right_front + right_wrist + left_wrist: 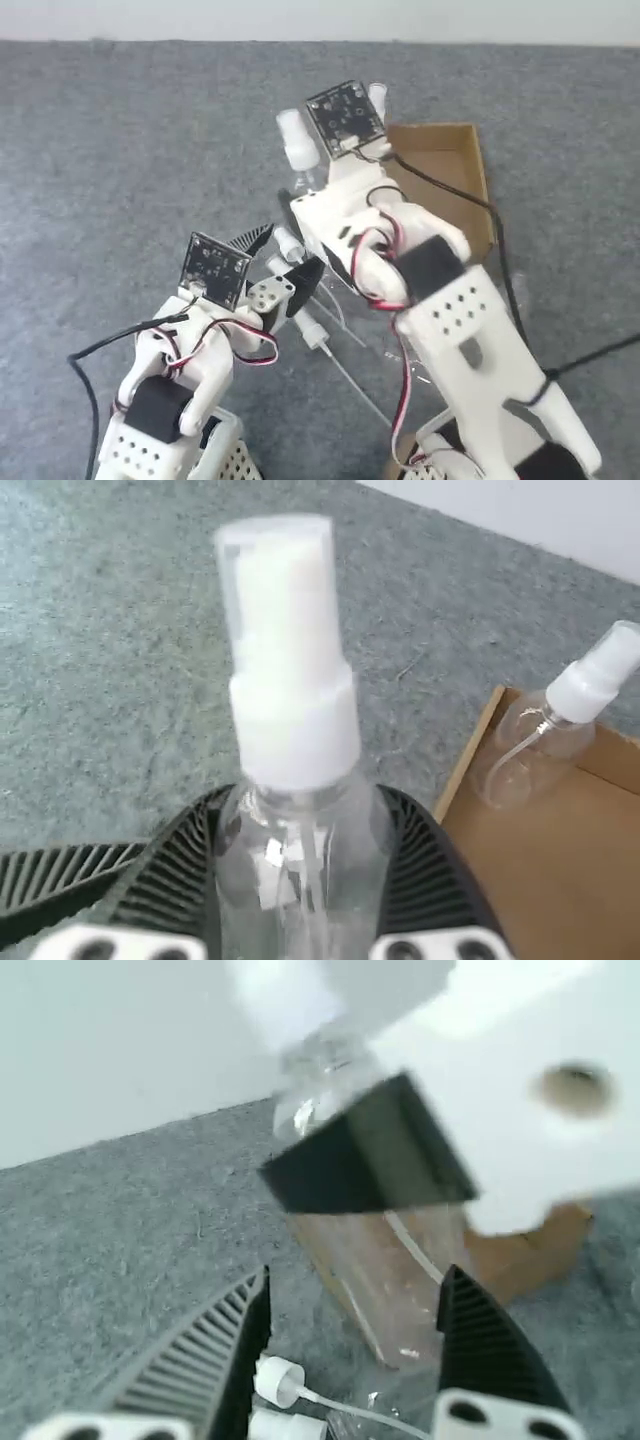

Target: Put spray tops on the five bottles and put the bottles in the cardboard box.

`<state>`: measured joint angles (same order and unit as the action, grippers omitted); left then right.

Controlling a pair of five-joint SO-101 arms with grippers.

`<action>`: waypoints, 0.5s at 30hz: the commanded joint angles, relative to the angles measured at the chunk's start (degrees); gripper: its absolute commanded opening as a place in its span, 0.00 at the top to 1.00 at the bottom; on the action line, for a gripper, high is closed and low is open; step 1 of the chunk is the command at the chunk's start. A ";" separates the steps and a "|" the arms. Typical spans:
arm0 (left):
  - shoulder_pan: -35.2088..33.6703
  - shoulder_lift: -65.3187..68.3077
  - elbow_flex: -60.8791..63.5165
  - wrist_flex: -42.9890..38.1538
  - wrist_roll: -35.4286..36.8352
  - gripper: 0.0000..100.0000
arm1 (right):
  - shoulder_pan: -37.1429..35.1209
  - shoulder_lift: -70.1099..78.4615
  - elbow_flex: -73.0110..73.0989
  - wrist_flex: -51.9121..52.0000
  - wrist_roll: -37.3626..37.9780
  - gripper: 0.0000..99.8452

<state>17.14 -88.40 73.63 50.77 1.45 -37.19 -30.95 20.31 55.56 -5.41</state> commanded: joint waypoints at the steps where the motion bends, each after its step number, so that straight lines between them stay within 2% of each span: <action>1: -0.79 -0.18 0.31 -1.58 -0.35 0.75 | -0.57 -6.55 -3.69 2.95 2.90 0.99; 11: -0.70 -0.18 0.31 -1.58 -0.35 0.75 | -0.13 -7.78 -3.96 6.73 3.78 0.99; 15: -0.70 -0.18 0.31 -1.23 -0.35 0.75 | 4.88 -7.78 -4.75 6.37 3.87 0.99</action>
<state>17.14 -87.78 74.15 50.77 1.27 -36.66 -35.87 20.22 61.45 -2.77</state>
